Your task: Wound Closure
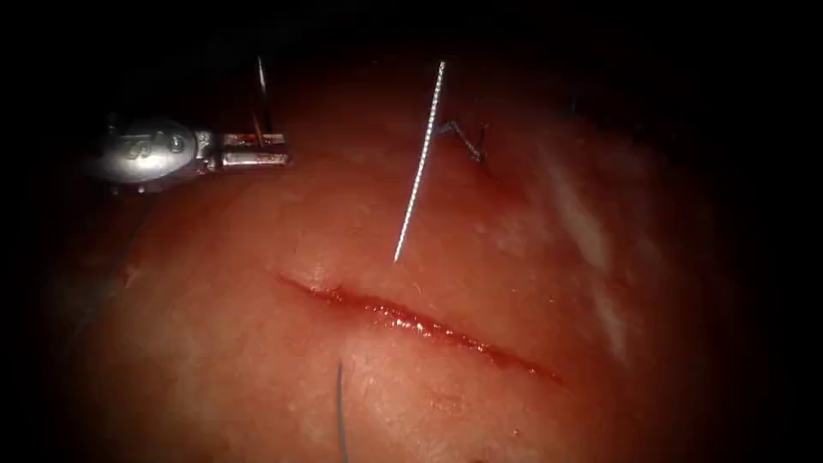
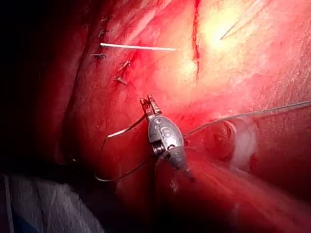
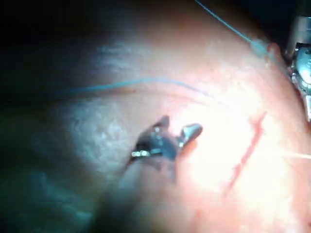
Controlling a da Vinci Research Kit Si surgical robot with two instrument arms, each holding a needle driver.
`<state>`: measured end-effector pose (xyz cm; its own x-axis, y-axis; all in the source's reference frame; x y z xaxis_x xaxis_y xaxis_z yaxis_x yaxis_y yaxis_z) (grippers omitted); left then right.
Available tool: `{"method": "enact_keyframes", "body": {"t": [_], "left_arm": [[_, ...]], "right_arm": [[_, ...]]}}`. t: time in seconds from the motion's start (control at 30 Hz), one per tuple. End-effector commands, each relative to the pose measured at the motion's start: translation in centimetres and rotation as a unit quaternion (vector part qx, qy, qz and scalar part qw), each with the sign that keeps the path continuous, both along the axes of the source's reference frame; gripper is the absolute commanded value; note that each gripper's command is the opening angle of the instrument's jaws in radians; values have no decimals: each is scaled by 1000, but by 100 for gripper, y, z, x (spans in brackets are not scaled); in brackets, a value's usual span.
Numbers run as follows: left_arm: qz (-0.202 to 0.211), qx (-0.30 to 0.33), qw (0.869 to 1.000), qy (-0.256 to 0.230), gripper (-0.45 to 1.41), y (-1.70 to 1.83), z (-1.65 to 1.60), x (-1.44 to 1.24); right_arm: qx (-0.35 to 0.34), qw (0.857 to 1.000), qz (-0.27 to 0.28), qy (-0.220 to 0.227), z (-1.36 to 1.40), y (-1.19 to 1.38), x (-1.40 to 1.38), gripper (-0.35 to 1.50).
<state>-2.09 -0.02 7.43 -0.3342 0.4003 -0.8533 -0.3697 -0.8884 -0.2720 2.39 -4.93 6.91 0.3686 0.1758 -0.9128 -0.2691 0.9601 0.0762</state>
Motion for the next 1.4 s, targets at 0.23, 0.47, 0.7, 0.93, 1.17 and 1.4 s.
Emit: {"method": "enact_keyframes", "body": {"t": [0.23, 0.47, 0.7, 0.93, 1.17, 1.4], "left_arm": [[-30, 55, 998, -9, 125, 13, -4, 0], [-17, 79, 996, -27, 120, 7, -59, 20], [53, 40, 995, -81, 113, -38, -106, -1], [134, -37, 984, -108, 98, -120, -169, -52], [199, -81, 973, -87, 86, -173, -200, -86], [233, -143, 960, -63, 78, -193, -198, -112]], "right_arm": [[0, 1000, 1, 1, 5, -3, 6, 121], [-4, 1000, 1, 1, 7, -3, 6, 121], [-3, 1000, 11, -3, 8, 6, -3, 116], [11, 998, 58, -17, -6, 58, -27, 106], [19, 996, 82, -26, -3, 92, -32, 105], [18, 996, 84, -28, -2, 92, -32, 105]]}}
